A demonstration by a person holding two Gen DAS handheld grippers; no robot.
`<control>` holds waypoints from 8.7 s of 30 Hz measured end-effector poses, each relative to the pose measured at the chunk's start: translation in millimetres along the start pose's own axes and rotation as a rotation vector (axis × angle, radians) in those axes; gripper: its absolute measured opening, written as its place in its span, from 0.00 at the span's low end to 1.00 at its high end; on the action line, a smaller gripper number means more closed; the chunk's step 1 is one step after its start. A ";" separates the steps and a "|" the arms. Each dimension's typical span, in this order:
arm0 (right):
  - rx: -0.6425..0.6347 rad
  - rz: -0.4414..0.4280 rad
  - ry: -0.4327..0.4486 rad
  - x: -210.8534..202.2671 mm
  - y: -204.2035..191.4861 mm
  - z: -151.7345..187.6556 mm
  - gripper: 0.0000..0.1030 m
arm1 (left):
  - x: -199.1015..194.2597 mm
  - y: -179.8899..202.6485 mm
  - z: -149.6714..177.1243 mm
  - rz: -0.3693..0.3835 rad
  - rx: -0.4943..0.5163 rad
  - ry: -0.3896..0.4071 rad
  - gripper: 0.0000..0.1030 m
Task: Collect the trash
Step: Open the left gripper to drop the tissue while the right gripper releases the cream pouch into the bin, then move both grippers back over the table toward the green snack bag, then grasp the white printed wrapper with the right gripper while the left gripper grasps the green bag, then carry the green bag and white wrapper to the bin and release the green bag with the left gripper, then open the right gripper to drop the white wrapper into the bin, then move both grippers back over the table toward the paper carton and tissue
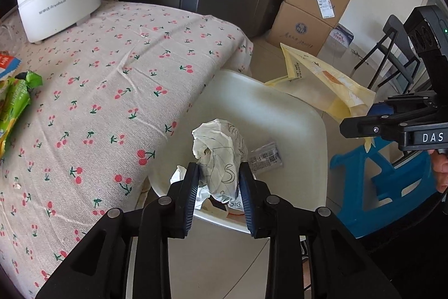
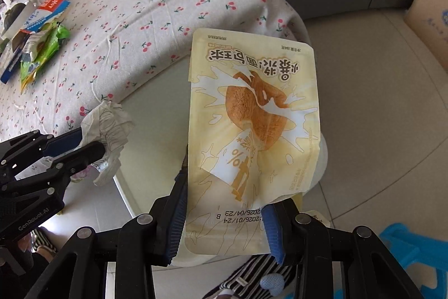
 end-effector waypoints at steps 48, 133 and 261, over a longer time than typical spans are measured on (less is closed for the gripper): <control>-0.154 -0.040 0.009 23.1 -153.0 -31.5 0.79 | -192.1 -188.2 90.4 -0.354 -0.354 0.035 0.98; -0.151 -0.093 0.080 43.7 -158.3 -110.6 0.09 | -51.4 -252.4 1.6 -0.382 -0.233 0.014 0.44; -0.197 -0.028 0.305 -66.3 -251.5 -61.3 0.93 | -272.6 -263.4 125.9 -0.556 -0.433 0.095 1.00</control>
Point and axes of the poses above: each gripper's, at about its wrist camera, not at the fingertips, and x roughly the way its jaws point, y to its right, z to its underside, the point moved 9 cm from there along x, roughly the way its jaws point, and after that the axes turned 3 degrees about x, right-handed, at the moved point
